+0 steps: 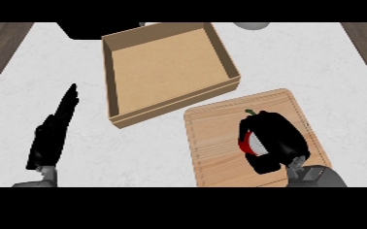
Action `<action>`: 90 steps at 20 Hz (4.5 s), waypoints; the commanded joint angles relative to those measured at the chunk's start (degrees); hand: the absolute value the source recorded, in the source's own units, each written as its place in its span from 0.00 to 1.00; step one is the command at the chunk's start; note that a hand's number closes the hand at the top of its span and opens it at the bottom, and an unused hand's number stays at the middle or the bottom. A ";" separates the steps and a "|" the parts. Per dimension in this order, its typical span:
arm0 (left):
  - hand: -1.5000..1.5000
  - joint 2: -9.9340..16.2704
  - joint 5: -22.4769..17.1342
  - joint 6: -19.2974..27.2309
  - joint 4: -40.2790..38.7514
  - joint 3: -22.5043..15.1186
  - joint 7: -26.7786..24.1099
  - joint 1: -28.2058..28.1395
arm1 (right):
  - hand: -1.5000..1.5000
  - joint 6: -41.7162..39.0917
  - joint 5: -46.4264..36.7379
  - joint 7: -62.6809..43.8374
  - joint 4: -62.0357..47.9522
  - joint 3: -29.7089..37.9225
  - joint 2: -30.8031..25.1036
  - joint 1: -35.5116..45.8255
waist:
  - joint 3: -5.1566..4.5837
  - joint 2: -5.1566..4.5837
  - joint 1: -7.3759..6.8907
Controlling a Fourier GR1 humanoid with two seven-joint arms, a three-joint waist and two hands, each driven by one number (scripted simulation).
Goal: Pick the can from the cutting board and place it in the cardboard box
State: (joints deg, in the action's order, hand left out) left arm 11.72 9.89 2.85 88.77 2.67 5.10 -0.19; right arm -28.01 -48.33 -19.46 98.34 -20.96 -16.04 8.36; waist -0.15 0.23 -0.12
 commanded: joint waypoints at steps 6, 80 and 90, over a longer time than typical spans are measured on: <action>0.50 -1.40 1.62 0.03 4.05 -1.52 3.25 0.32 | 1.00 7.51 -3.44 14.32 -12.14 4.30 -2.08 11.26 | 0.23 -0.54 -1.45; 0.50 -1.39 1.79 -1.95 -0.40 -1.53 -0.34 5.54 | 0.00 -0.75 38.55 56.84 -92.31 21.31 14.29 76.72 | 0.08 -2.64 -6.20; 0.50 -2.06 1.93 -2.29 -0.05 -2.51 0.54 6.76 | 0.00 -1.65 45.95 49.57 -95.41 29.44 1.89 77.66 | 0.14 -4.31 -7.99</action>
State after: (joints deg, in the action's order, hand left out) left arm 9.86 12.08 0.74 88.28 0.26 5.11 6.01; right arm -28.98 -4.28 31.32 4.01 6.31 -9.78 86.07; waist -0.05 -3.40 -7.25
